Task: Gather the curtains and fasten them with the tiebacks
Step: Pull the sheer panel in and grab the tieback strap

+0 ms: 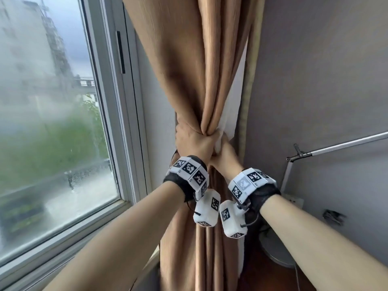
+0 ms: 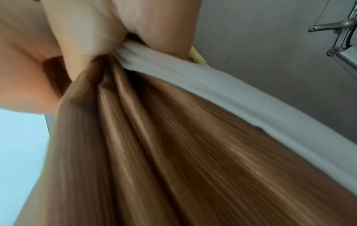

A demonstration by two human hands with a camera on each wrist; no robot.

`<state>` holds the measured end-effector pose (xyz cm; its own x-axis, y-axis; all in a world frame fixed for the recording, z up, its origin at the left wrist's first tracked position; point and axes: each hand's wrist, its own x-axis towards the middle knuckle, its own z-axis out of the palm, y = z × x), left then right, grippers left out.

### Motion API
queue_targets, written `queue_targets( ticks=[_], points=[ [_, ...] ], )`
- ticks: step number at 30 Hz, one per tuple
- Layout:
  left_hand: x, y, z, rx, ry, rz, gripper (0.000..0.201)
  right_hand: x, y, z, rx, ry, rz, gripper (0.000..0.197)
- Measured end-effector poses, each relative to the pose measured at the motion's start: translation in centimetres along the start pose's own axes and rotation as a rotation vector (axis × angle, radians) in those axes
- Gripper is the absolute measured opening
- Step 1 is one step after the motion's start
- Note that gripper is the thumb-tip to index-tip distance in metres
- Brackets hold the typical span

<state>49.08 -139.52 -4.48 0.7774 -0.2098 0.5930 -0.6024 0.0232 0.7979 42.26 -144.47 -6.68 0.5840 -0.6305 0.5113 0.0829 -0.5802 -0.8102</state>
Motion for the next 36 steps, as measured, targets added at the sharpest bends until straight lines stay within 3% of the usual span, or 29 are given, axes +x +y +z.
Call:
queue_targets(
  ticks=[4,8,10,13,16,18,20,24,30,36],
  points=[
    [0.2,0.3,-0.8,0.048,-0.022,-0.041,0.075,0.5,0.4,-0.6,0.046,-0.141,-0.012,0.08],
    [0.4,0.5,-1.3,0.086,-0.017,-0.06,0.056,2.0,1.1,-2.6,0.038,-0.265,0.021,0.075],
    [0.4,0.6,-1.3,0.093,-0.004,-0.068,0.05,3.0,2.0,-3.3,0.063,-0.18,0.025,0.064],
    [0.5,0.5,-1.4,0.095,-0.002,-0.081,0.052,4.5,3.4,-3.7,0.074,0.063,-0.004,0.051],
    [0.5,0.6,-1.3,0.111,-0.001,-0.096,0.051,6.1,4.4,-4.2,0.071,0.273,0.0,0.069],
    [0.4,0.8,-1.3,0.111,0.025,-0.096,0.052,7.3,5.3,-4.9,0.046,0.324,0.029,0.089],
    [0.4,0.9,-1.3,0.104,0.034,-0.1,0.054,8.4,6.4,-5.4,0.023,0.31,0.09,0.101],
    [0.3,0.8,-0.9,0.124,0.044,-0.1,0.053,9.6,7.9,-5.5,0.074,0.275,0.167,0.107],
    [0.4,0.4,-0.6,0.128,0.073,-0.111,0.052,11.0,9.2,-5.3,0.162,0.238,0.221,0.111],
    [0.9,0.3,0.1,0.129,0.119,-0.117,0.055,12.4,9.7,-5.2,0.206,0.059,0.323,0.104]
  ],
)
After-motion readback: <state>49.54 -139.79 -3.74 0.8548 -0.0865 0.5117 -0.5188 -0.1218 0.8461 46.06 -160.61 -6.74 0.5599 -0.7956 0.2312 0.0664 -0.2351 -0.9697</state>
